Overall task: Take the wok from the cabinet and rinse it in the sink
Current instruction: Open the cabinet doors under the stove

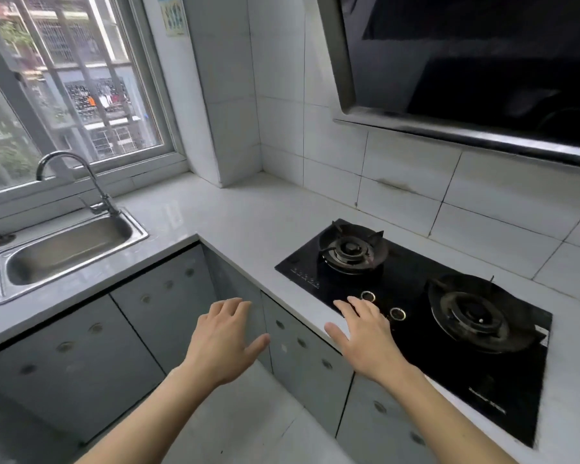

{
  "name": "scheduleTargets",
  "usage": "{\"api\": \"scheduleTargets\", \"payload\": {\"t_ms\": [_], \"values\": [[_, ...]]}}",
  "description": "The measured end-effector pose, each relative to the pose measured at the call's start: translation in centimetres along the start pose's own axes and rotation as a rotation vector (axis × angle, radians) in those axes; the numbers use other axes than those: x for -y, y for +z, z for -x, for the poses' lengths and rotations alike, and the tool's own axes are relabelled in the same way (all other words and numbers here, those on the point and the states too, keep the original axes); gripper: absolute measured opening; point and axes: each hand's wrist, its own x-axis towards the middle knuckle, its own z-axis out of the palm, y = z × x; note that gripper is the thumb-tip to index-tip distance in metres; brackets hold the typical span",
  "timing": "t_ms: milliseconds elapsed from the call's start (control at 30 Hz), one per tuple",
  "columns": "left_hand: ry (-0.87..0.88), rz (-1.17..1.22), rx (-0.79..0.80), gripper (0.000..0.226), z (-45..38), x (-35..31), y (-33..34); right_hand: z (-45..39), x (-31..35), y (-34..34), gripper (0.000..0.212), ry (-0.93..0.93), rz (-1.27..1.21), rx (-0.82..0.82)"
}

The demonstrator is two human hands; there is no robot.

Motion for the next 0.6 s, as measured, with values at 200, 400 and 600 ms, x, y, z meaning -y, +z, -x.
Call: {"api": "scheduleTargets", "payload": {"t_ms": [200,400,600], "values": [[0.069,0.035,0.062,0.075,-6.7,-1.4,1.9,-3.6,-2.1,1.0,0.089,0.090,0.001,0.052],[0.160,0.098,0.179,0.076,-11.6,-2.1,5.6,-4.0,-4.5,2.2,0.090,0.261,0.010,0.088],[0.261,0.261,0.358,0.072,-13.9,-2.2,10.5,-2.6,-4.9,5.7,0.076,0.404,0.107,0.233]]}}
